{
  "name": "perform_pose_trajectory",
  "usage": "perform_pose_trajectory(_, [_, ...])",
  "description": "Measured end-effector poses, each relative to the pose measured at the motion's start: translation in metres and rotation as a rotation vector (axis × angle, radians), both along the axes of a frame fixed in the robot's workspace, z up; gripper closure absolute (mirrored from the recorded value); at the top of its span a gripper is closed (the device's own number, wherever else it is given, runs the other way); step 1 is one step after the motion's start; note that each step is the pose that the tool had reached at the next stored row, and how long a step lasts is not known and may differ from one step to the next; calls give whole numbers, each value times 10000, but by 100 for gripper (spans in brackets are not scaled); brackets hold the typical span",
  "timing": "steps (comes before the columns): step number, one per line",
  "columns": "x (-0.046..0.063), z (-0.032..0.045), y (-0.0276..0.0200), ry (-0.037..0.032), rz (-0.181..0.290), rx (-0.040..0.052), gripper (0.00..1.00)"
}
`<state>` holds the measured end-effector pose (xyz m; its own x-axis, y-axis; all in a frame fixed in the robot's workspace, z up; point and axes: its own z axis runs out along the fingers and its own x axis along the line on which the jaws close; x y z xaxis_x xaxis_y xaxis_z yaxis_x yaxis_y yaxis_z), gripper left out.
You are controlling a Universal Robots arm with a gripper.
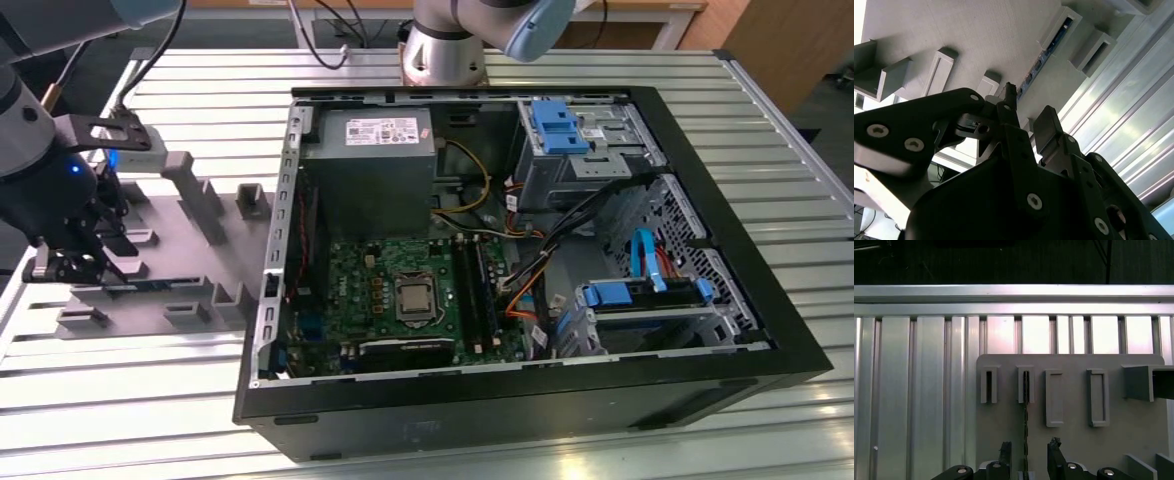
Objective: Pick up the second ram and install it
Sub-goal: 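Pick up the second ram and move it above second insertion slot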
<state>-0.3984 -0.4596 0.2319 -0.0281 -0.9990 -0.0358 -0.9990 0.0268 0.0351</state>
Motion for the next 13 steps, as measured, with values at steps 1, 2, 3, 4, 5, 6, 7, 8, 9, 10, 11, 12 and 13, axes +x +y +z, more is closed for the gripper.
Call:
perform_pose_trajectory(1, [0, -2, 0, 0, 0, 0, 58])
perform_pose_trajectory(2, [0, -7, 0, -3, 0, 2, 58])
perform_pose_trajectory(3, [0, -13, -2, -4, -1, 1, 58])
perform_pose_trajectory(4, [0, -19, -4, -6, 0, 0, 58])
perform_pose_trajectory(5, [0, -31, -6, -13, 0, 1, 58])
perform_pose_trajectory(6, [0, -46, -8, -20, 0, 1, 58])
perform_pose_trajectory(7, [-1, -63, -10, -27, -1, 0, 58])
perform_pose_trajectory(8, [-1, -82, -12, -36, -1, 0, 58])
perform_pose_trajectory(9, [-2, -100, -14, -42, 0, 0, 58])
perform_pose_trajectory(10, [-3, -118, -16, -44, 0, 0, 58])
perform_pose_trajectory(11, [-6, -136, -19, -47, 0, 0, 58])
perform_pose_trajectory(12, [-9, -154, -21, -51, 0, 0, 58])
perform_pose_trajectory(13, [-12, -171, -24, -54, 0, -1, 58])
